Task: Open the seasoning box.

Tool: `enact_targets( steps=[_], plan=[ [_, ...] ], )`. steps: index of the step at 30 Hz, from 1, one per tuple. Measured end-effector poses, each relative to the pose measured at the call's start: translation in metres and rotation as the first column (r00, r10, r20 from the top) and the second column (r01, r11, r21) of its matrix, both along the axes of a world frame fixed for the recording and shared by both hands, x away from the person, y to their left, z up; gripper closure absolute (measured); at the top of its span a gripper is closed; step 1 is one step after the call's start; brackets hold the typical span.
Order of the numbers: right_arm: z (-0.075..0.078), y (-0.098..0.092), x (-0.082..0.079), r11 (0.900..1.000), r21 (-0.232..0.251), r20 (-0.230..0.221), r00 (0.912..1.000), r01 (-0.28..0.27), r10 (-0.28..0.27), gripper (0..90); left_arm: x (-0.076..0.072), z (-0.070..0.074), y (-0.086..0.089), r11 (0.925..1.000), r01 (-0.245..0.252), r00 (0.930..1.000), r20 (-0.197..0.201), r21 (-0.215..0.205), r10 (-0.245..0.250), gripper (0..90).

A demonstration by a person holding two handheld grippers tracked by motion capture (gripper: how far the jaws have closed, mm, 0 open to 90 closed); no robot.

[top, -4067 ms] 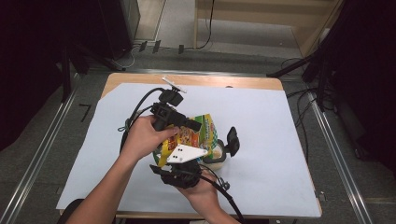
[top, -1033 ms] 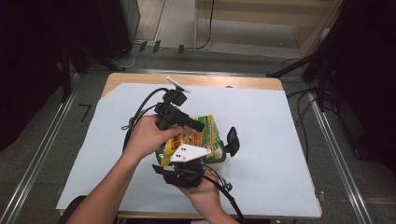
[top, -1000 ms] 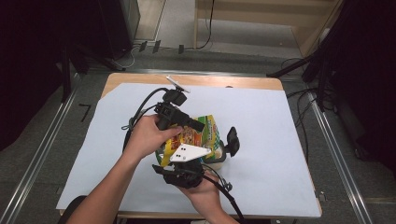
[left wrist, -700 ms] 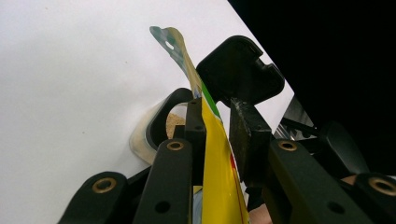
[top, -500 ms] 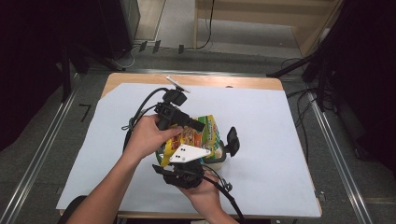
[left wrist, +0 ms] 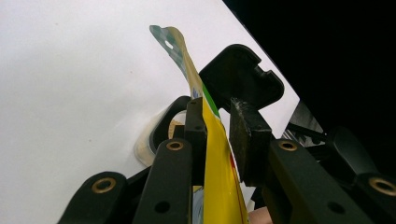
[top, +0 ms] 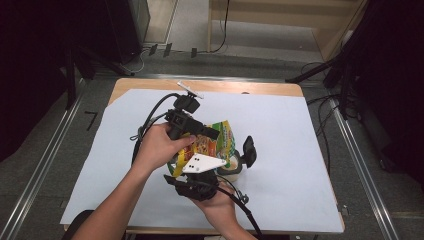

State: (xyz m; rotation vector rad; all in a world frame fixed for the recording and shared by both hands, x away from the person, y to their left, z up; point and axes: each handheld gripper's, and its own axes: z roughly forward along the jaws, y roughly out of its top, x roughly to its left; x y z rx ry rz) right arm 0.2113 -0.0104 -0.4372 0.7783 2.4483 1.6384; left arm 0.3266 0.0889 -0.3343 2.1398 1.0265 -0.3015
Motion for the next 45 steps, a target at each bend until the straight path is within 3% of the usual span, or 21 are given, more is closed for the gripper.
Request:
enact_targets(
  steps=[23, 45],
  plan=[
    [-0.0031, -0.0004, 0.0027, 1.0, -0.004, -0.007, 1.0, 0.0, 0.0, 70.2, -0.001, -0.001, -0.0006, 1.0, 0.002, 1.0, -0.003, 0.006, -0.002, 77.7],
    [0.0018, 0.0027, -0.0034, 1.0, -0.018, 0.015, 0.9999, -0.008, 0.008, 69.7, 0.0042, -0.0036, 0.0041, 0.9999, -0.007, 0.9994, -0.034, -0.007, 0.007, 77.9]
  ],
)
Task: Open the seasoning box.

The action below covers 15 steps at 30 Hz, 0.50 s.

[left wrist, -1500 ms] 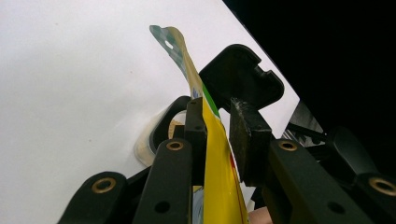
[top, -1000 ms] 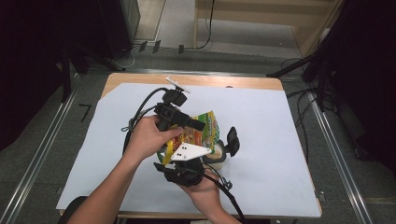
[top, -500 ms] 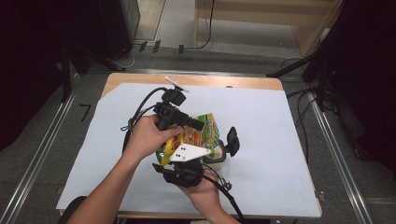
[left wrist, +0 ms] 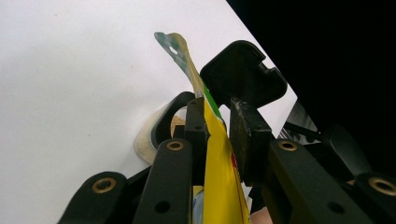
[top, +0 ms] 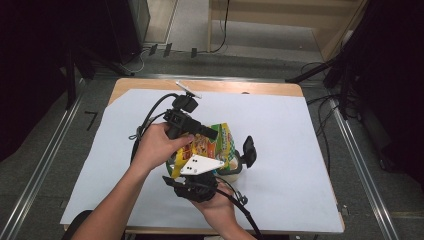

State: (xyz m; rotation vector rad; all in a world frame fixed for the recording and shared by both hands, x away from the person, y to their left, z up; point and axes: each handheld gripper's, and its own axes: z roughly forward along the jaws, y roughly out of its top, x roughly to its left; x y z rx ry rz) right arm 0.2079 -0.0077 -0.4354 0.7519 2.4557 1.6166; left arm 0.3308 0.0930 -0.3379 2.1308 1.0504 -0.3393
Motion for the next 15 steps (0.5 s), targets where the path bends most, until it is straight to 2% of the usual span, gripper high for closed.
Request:
enact_targets(
  steps=[15],
  plan=[
    [0.0005, 0.0, -0.0003, 1.0, 0.003, -0.009, 1.0, 0.002, -0.002, 69.7, 0.0005, -0.0002, 0.0, 1.0, 0.001, 1.0, -0.004, -0.001, -0.001, 77.8]
  ],
)
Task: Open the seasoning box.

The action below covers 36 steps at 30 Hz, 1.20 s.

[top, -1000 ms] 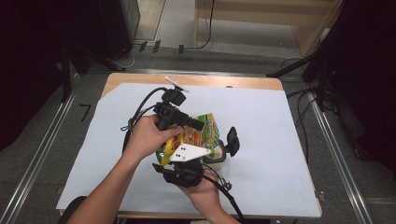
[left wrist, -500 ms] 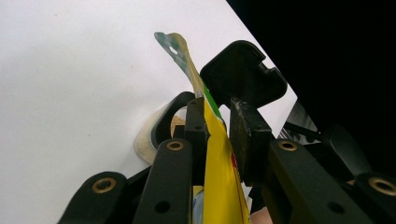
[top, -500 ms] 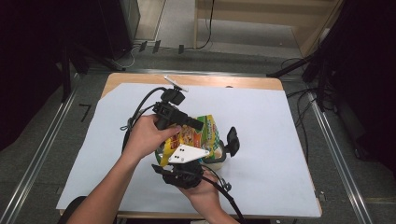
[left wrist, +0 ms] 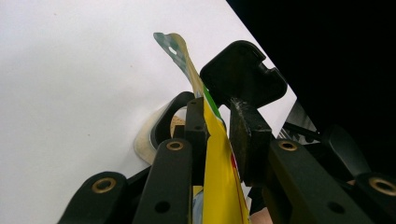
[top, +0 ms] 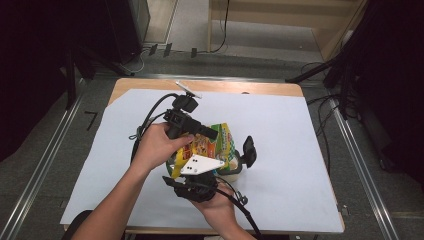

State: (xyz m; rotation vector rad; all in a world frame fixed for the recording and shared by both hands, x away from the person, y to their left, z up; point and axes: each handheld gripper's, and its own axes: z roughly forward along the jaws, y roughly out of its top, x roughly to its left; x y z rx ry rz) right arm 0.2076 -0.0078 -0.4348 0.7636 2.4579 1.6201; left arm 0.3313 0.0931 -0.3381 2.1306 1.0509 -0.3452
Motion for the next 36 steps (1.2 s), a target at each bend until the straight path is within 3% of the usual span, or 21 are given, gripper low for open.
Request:
enact_targets(
  steps=[12, 36],
  plan=[
    [-0.003, -0.0013, 0.0028, 1.0, -0.015, 0.015, 0.9999, 0.004, -0.004, 69.9, -0.0036, 0.0007, -0.004, 0.9998, 0.004, 0.9997, 0.022, 0.02, -0.005, 77.8],
    [-0.0011, -0.0005, 0.0015, 1.0, -0.007, -0.002, 1.0, 0.0, 0.0, 69.9, -0.0006, -0.0009, -0.0014, 0.9998, 0.004, 1.0, 0.003, 0.019, -0.004, 79.2]
  ],
)
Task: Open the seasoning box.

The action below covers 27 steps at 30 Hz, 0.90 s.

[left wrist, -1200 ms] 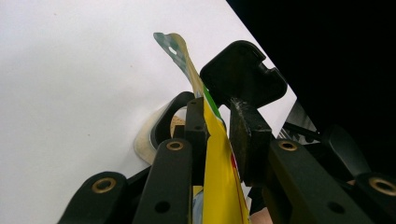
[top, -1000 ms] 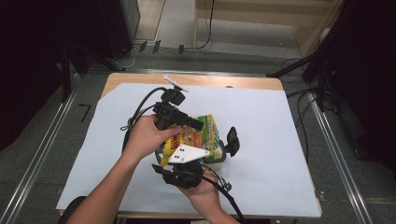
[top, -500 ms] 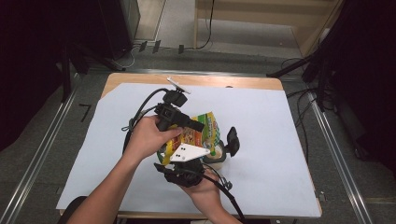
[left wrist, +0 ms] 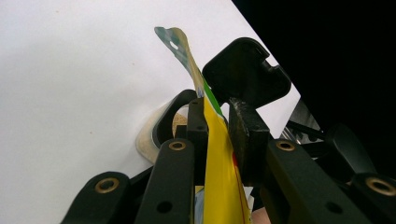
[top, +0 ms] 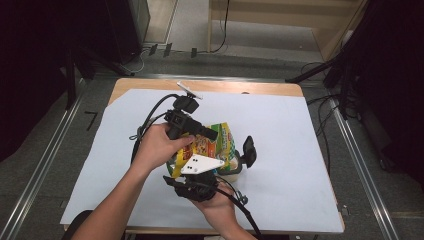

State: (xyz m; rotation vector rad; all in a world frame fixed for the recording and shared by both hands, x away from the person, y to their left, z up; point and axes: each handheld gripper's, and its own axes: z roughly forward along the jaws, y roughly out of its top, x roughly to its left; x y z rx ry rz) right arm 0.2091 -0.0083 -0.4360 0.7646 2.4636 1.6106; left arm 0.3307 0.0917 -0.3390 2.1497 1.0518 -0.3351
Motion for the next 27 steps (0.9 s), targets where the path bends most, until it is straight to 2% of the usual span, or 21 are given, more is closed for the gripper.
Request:
enact_targets(
  steps=[27],
  plan=[
    [-0.0003, 0.0001, -0.0007, 1.0, -0.003, 0.004, 1.0, -0.001, 0.001, 70.0, -0.0019, 0.0004, -0.0016, 0.9999, -0.006, 0.9999, 0.011, 0.013, 0.006, 78.8]
  ],
)
